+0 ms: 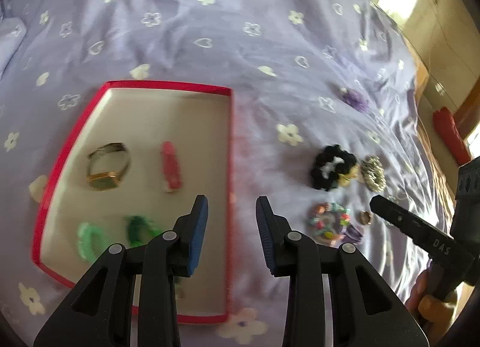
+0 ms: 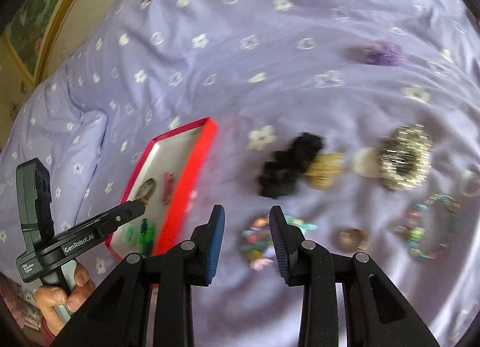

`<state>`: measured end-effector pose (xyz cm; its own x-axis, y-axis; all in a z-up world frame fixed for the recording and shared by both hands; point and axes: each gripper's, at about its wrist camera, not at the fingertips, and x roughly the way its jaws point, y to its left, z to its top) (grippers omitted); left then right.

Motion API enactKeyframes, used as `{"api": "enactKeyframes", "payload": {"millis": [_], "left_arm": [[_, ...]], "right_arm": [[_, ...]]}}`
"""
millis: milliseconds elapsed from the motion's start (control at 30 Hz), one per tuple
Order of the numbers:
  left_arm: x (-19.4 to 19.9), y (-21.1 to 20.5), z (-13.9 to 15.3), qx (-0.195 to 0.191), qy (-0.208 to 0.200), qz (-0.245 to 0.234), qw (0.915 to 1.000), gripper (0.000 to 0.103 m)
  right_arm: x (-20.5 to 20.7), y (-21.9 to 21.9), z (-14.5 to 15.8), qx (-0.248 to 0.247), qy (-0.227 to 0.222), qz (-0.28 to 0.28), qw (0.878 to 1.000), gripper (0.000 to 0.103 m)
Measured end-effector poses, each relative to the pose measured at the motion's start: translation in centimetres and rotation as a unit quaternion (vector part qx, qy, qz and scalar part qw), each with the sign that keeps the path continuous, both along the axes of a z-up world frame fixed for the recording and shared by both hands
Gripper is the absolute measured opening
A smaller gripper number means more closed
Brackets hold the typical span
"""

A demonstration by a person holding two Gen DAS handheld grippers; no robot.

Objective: Organize jewelry
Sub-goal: 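Grasp the black scrunchie with the left tool while the right tool grasps the silver chain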

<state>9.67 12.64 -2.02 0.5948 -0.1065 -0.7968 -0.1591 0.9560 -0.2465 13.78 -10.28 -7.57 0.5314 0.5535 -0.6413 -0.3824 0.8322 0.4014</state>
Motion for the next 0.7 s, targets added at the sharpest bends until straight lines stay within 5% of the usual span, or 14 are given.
{"api": "enactKeyframes", "payload": {"millis": [367, 700], "left_arm": [[2.0, -5.6, 0.1, 0.004, 0.003, -0.054, 0.9985, 0.031], [5.4, -9.5, -0.2, 0.017, 0.001, -0.108, 0.9940, 0.031]], "right_arm": [[0.8, -7.8, -0.5, 0.003, 0.001, -0.073, 0.997, 0.034], [4.4, -8.9, -0.6, -0.010, -0.003, -0.086, 0.996, 0.034]]}}
